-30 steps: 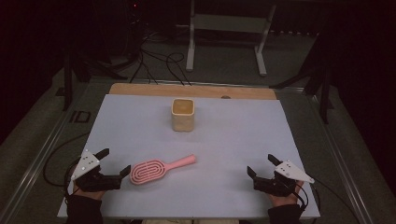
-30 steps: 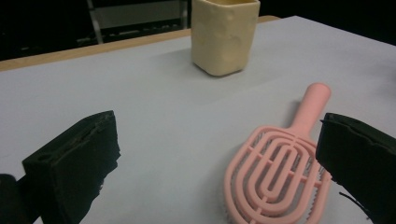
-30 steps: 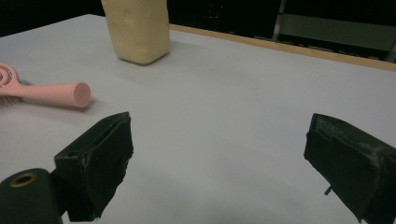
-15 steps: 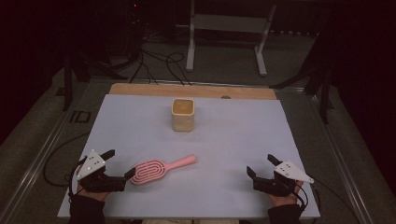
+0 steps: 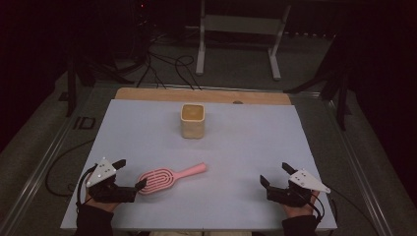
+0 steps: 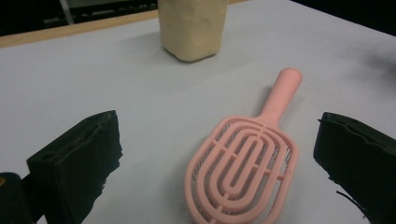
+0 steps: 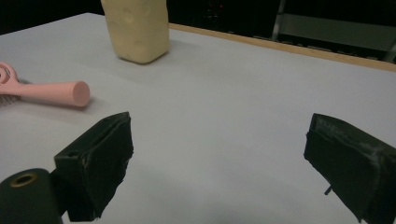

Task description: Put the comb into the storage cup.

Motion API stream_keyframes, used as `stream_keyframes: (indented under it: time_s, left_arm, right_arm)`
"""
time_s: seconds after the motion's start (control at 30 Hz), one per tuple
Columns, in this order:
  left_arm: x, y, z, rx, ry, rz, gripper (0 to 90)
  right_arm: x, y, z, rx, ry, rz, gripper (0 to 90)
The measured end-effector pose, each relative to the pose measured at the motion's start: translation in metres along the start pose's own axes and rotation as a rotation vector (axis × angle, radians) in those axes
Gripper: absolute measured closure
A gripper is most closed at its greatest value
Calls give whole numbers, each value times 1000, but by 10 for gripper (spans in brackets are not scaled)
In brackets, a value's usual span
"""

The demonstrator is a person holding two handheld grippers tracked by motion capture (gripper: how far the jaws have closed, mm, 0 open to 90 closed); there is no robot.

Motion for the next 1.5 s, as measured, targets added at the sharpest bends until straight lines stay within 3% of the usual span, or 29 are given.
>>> stream_keyframes:
  time_s: [0.37,0.47,0.57,0.67,0.7,1.0,1.5]
  left_arm:
    - [0,-7,-6,-2,-5,51,118]
    - [2,-8,-7,2,-20,60,220]
    - [2,-8,-7,26,-14,63,414]
    - [3,-8,-7,63,-1,66,550]
    - [4,-9,-6,94,14,72,583]
    - [7,-12,-9,196,-3,120,894]
    - [11,-25,-20,266,-37,189,900]
  right_arm:
    - [0,0,0,2,1,-3,77]
    - [0,0,0,2,1,-2,77]
    - [0,0,0,2,1,-3,77]
    - [0,1,0,1,-1,-1,77]
    - [0,1,0,2,0,-2,77]
    - [-1,1,0,7,1,-6,77]
    - [0,1,1,10,3,-7,77]
Point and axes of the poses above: each handheld gripper's, and its own axes: y roughly backward along the jaws, x roughly out of its underside, z roughly to its left, the point moved 3 cm from there along -y, roughly forward along the jaws, and after that the axes turned 13 degrees about x, right-handed, at the moved point
